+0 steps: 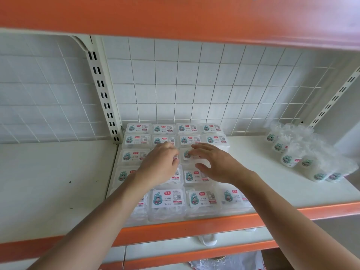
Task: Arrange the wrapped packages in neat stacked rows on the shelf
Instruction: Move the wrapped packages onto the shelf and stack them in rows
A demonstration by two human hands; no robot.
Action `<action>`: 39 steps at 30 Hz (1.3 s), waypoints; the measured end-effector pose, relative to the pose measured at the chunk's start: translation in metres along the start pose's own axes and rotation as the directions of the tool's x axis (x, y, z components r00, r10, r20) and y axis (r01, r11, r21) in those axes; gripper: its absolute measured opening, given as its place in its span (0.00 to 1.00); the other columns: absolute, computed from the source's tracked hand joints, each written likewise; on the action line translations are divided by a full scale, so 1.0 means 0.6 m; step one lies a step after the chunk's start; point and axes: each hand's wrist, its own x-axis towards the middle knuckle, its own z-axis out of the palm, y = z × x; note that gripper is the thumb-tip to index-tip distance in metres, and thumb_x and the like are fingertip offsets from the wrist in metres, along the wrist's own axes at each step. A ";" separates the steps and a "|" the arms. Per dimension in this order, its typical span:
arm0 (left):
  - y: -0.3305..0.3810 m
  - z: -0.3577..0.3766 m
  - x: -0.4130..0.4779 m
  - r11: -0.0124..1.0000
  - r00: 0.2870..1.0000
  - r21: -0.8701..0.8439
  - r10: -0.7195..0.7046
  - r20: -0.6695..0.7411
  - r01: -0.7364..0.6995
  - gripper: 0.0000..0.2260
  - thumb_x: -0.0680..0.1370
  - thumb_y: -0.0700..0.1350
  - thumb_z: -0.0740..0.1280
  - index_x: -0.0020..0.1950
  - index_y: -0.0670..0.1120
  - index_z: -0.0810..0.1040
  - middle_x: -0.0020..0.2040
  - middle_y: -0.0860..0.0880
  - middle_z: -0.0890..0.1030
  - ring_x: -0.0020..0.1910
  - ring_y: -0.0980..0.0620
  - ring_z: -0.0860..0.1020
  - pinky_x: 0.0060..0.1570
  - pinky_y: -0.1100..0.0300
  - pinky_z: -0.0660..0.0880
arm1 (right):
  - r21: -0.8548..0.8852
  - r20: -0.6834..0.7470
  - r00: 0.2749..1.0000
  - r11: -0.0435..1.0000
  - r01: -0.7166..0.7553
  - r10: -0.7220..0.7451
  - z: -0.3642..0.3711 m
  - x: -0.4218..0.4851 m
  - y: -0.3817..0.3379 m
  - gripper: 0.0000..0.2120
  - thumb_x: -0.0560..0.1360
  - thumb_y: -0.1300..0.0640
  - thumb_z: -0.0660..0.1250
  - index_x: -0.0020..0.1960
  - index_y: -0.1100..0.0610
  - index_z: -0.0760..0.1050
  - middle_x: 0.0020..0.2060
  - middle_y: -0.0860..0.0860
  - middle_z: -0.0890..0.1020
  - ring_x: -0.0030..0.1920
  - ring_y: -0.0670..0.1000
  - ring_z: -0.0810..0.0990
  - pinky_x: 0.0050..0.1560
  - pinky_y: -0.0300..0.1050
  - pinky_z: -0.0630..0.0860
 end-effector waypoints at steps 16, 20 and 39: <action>-0.038 -0.022 -0.014 0.978 0.986 0.139 0.161 -0.048 -0.153 0.21 0.82 0.52 0.58 0.71 0.42 0.69 0.67 0.45 0.70 0.70 0.47 0.64 0.67 0.54 0.65 | -0.197 -0.038 0.980 0.960 -0.197 0.194 0.011 -0.012 -0.076 0.27 0.80 0.40 0.55 0.76 0.46 0.57 0.77 0.47 0.57 0.78 0.49 0.50 0.77 0.56 0.50; -0.055 -0.037 -0.042 0.977 0.994 0.193 0.103 -0.025 -0.096 0.26 0.82 0.56 0.55 0.76 0.44 0.61 0.73 0.44 0.64 0.74 0.46 0.58 0.72 0.49 0.61 | -0.220 -0.055 0.970 0.945 -0.243 0.237 0.013 -0.023 -0.112 0.29 0.79 0.38 0.54 0.78 0.46 0.54 0.78 0.48 0.54 0.78 0.49 0.48 0.77 0.57 0.48; -0.132 -0.172 -0.344 0.831 0.907 0.364 -0.370 -0.200 0.420 0.31 0.80 0.62 0.53 0.79 0.51 0.52 0.79 0.44 0.51 0.77 0.43 0.47 0.75 0.47 0.52 | -0.126 -0.035 0.994 0.987 0.101 -0.107 0.095 -0.001 -0.354 0.34 0.79 0.37 0.54 0.79 0.48 0.48 0.78 0.51 0.51 0.78 0.53 0.46 0.76 0.58 0.48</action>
